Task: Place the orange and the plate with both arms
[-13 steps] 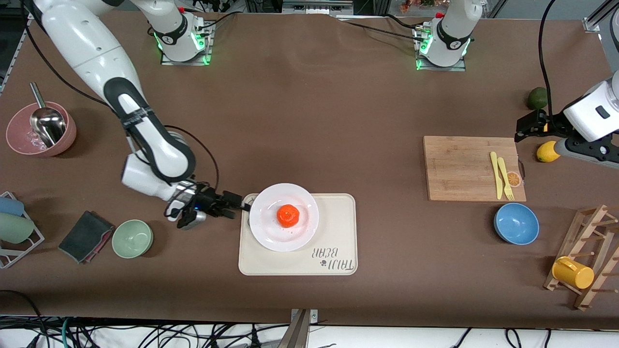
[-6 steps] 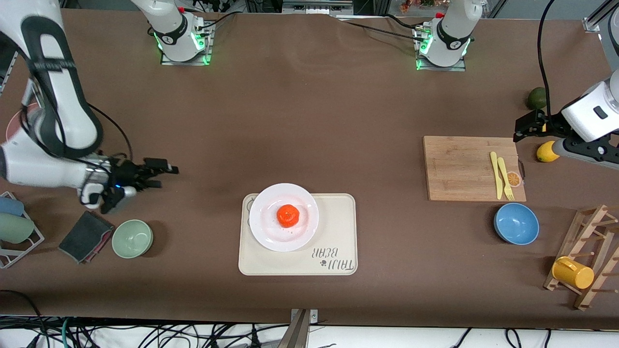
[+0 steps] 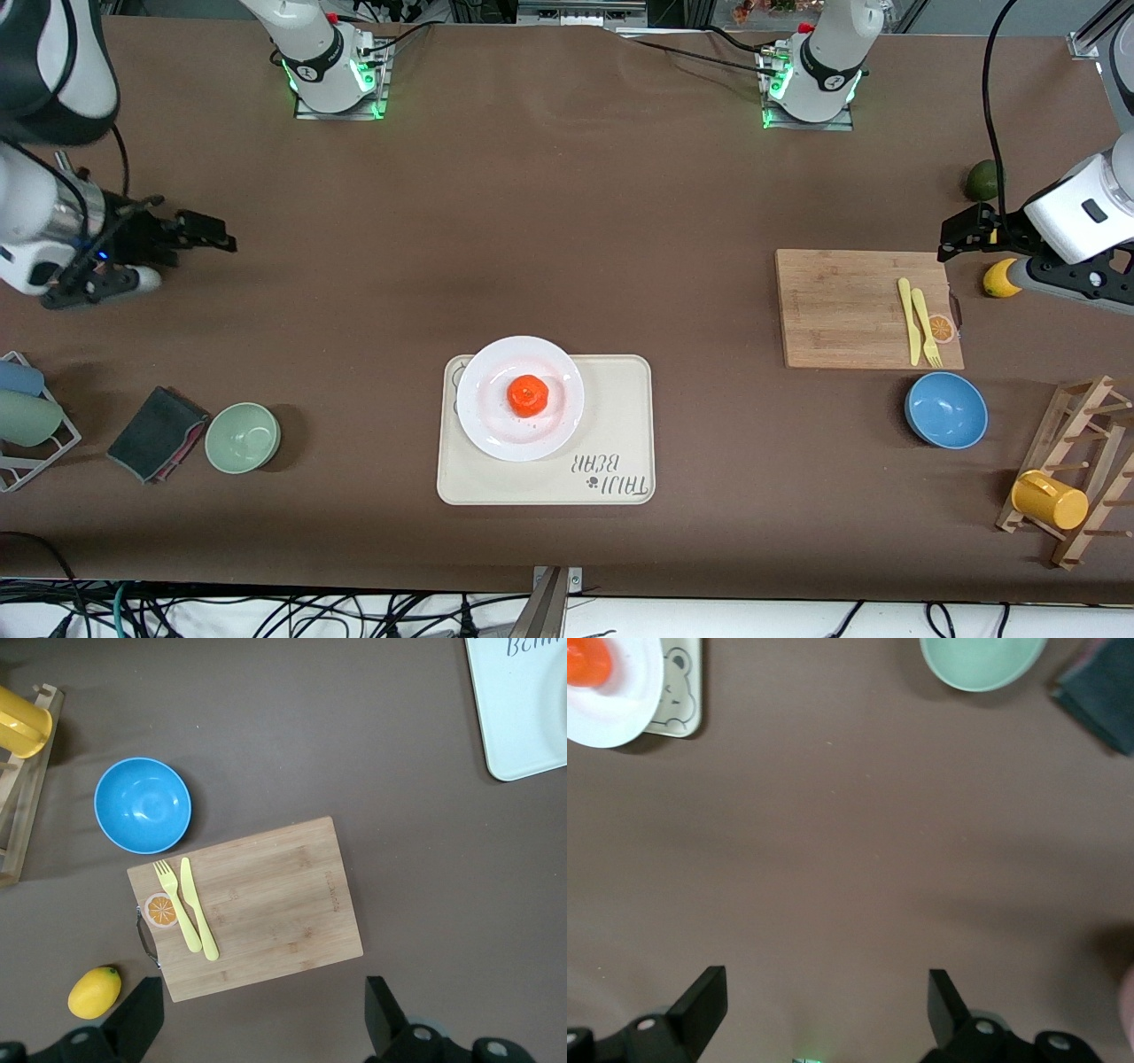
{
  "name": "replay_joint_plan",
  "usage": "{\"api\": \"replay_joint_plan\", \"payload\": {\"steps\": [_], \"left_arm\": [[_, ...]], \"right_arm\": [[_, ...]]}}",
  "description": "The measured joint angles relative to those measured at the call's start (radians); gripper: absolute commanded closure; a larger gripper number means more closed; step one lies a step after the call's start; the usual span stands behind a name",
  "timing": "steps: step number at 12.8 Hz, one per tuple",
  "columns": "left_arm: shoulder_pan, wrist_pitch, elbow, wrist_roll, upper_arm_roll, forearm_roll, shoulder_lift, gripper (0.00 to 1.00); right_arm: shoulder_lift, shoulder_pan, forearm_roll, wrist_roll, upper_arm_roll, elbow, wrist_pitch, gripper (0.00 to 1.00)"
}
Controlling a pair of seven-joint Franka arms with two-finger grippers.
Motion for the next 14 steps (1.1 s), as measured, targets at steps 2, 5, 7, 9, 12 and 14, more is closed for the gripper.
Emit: {"api": "replay_joint_plan", "payload": {"steps": [2, 5, 7, 9, 12, 14], "left_arm": [[-0.001, 0.0, 0.0, 0.0, 0.0, 0.0, 0.0, 0.0], [-0.001, 0.0, 0.0, 0.0, -0.001, 0.0, 0.001, 0.0], [-0.001, 0.0, -0.001, 0.0, -0.001, 0.0, 0.003, 0.0], [-0.001, 0.0, -0.001, 0.0, -0.001, 0.0, 0.005, 0.0], [-0.001, 0.0, -0.001, 0.0, -0.001, 0.0, 0.006, 0.0], [-0.001, 0.0, -0.001, 0.0, -0.001, 0.0, 0.007, 0.0]], "right_arm": [[-0.037, 0.043, -0.032, 0.04, -0.061, 0.055, -0.085, 0.0], [-0.074, 0.047, -0.034, 0.041, -0.11, 0.081, -0.134, 0.0], [-0.083, 0.047, -0.035, 0.044, -0.12, 0.081, -0.141, 0.0], [-0.082, 0.048, -0.046, 0.047, -0.121, 0.081, -0.142, 0.0], [-0.083, 0.049, -0.082, 0.05, -0.122, 0.081, -0.141, 0.0], [-0.083, 0.051, -0.101, 0.05, -0.122, 0.081, -0.14, 0.0]]}}
